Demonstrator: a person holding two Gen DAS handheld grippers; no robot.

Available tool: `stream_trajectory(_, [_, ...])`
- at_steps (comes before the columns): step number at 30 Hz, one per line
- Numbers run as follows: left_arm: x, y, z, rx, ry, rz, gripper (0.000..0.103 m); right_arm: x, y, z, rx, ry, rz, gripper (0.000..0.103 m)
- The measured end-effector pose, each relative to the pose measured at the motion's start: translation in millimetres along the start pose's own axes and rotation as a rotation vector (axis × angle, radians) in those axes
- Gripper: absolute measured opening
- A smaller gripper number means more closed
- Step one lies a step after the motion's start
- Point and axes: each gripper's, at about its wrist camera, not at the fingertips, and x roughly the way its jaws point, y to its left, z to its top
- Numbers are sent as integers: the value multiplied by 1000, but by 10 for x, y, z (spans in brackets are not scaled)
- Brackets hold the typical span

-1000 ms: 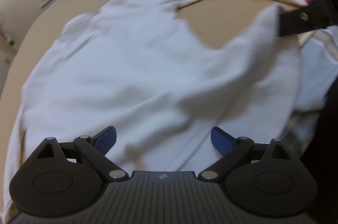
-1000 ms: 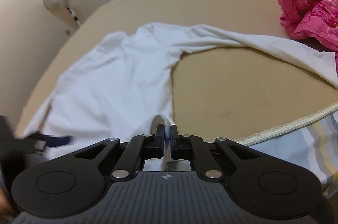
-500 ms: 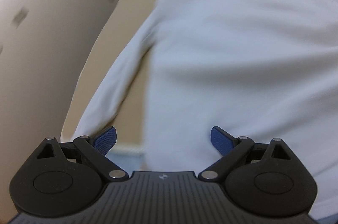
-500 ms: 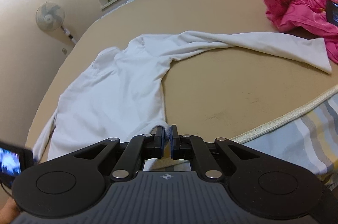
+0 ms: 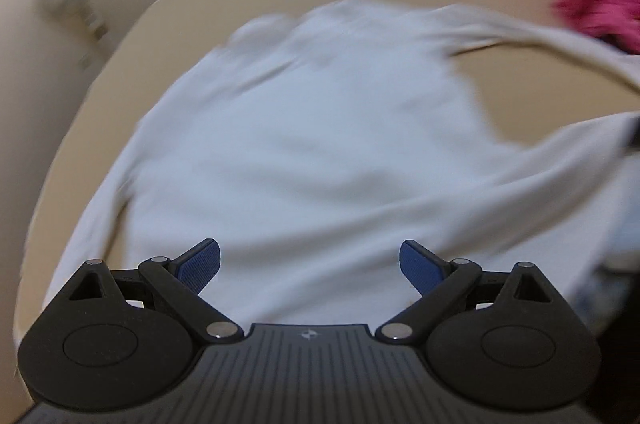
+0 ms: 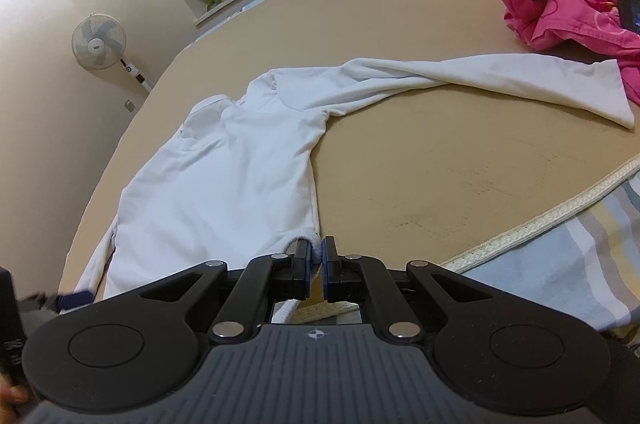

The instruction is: Fold small clothes

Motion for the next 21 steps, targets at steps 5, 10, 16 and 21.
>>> stream_trajectory(5, [-91,-604,134,144,-63,-115,99,-7,30,-14,-7,-2,18,5])
stream_trajectory(10, [401,-838,98,234,18,13,99,-74,19,-1,4,-20,45,5])
stream_trajectory(16, [891,-193,-192,155,167,351,99,-168,-104,38,55,-47,54,5])
stream_trajectory(21, [1087,754,-600,27,309,618,99,-161,-170,56,88,-61,43,4])
